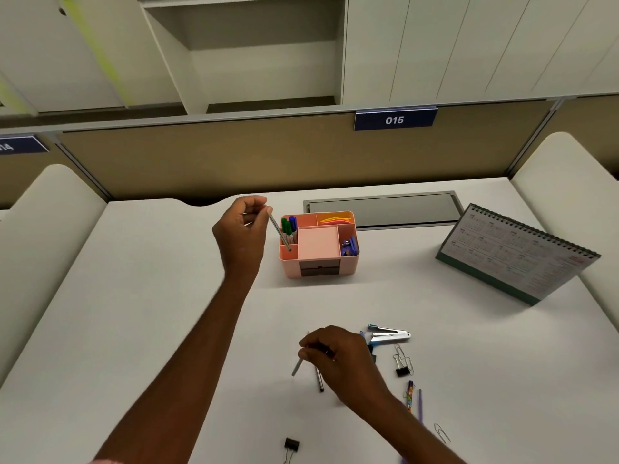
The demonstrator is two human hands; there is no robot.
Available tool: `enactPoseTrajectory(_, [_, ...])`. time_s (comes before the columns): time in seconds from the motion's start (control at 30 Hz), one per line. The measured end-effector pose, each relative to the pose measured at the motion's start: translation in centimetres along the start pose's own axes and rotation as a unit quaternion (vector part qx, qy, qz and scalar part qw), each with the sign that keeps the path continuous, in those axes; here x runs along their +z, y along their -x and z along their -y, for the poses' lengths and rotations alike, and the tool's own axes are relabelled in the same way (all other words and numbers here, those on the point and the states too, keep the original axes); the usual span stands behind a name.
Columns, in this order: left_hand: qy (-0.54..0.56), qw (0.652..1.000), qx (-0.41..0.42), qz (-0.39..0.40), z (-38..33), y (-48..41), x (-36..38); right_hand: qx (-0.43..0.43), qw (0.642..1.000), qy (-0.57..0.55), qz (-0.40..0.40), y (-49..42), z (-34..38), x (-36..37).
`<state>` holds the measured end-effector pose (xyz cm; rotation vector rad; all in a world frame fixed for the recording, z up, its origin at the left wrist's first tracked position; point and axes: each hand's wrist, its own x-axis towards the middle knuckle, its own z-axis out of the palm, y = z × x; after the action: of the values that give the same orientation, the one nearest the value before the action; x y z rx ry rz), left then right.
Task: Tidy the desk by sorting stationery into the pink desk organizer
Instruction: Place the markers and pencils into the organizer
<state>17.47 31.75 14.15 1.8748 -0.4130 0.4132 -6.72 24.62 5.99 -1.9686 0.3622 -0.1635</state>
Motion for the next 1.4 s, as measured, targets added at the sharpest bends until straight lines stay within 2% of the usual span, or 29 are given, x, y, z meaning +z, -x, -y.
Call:
enactPoseTrajectory(0.23, [-0.061,0.996,0.018,0.062,3.4,0.6,2.1,-0.011,0.999,-0.002,-0.038,-1.1,0.7,-1.7])
enactPoseTrajectory(0.47, [-0.097,0.986,0.056,0.127,6.0,0.7,3.1,-0.075,0.992,0.074,-0.069,-5.8,1.6,-3.2])
enactPoseTrajectory(0.67, [-0.085,0.986,0.043,0.137,7.1,0.2,3.4,-0.084,0.986,0.112,-0.086,-12.9,3.6,-4.0])
enactPoseTrajectory(0.87, [-0.052,0.989,0.014,0.139,7.8,-0.1,3.2,-0.141,0.965,0.159,-0.155,-19.1,5.6,-3.7])
enactPoseTrajectory(1.03, [-0.044,0.989,0.004,0.144,8.5,-0.2,3.2,-0.129,0.966,0.180,-0.134,-22.0,6.4,-3.1])
enactPoseTrajectory(1.27, [-0.059,0.987,-0.010,0.151,9.4,0.0,3.5,-0.127,0.968,0.156,-0.149,-23.2,7.3,-3.5])
enactPoseTrajectory(1.4, [-0.063,0.986,-0.023,0.153,9.6,0.0,3.5,-0.092,0.976,0.126,-0.150,-23.8,6.8,-3.6])
